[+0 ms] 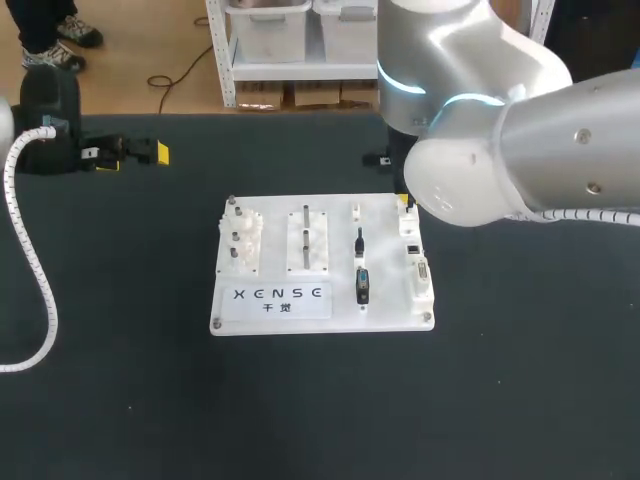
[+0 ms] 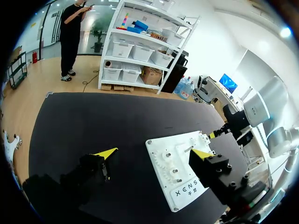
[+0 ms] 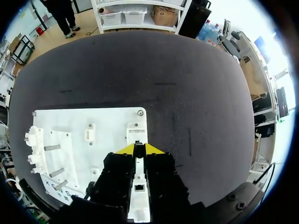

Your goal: Insert the USB connector, Ethernet cable, and multi-pin plug into their matching sockets one by one.

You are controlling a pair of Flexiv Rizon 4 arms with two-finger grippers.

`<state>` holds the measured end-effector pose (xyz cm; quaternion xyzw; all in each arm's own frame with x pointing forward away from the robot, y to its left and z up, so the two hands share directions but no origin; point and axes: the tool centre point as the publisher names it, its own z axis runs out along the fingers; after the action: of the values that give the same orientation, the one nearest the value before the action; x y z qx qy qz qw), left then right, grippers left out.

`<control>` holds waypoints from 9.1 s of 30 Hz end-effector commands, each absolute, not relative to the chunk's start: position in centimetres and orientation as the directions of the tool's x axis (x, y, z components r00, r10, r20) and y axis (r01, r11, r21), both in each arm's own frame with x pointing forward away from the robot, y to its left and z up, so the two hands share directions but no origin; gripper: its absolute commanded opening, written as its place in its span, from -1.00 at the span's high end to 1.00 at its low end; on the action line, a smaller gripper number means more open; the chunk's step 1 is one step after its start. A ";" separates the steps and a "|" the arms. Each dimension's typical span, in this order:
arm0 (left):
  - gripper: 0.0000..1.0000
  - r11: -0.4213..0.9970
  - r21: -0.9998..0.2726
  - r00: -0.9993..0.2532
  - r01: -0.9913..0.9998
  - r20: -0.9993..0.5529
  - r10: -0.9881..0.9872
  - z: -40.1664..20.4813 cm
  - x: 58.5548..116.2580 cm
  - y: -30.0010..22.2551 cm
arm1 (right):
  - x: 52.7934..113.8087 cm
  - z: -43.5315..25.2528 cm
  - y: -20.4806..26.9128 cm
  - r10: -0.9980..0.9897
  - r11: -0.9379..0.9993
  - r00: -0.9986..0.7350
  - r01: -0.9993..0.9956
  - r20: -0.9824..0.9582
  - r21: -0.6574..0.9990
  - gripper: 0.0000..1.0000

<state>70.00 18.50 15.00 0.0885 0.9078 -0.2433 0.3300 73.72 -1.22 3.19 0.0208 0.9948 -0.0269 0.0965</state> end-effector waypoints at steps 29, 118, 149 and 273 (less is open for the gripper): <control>-1.00 0.866 -0.383 -0.767 0.321 -0.642 0.000 15.0 70.0 18.5 | 73.8 2.8 -1.2 0.047 0.998 -0.980 0.054 -0.195 -0.035 1.00; -1.00 0.866 -0.383 -0.767 0.321 -0.642 0.000 15.0 70.0 18.5 | 66.2 1.7 5.8 -0.049 0.998 -0.995 -0.051 -0.082 0.025 0.33; -1.00 0.866 -0.383 -0.767 0.321 -0.642 0.000 15.0 70.0 18.5 | 66.5 5.4 3.6 -0.046 0.995 -0.986 -0.059 -0.162 0.075 1.00; -1.00 0.866 -0.383 -0.767 0.321 -0.642 0.000 15.0 70.0 18.5 | 58.7 1.7 6.0 -0.049 0.997 -0.999 -0.050 -0.013 0.061 0.22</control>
<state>69.99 18.50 15.00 0.0885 0.9078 -0.2433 0.3300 58.90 6.46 1.80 -0.0256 0.9993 0.0273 0.0018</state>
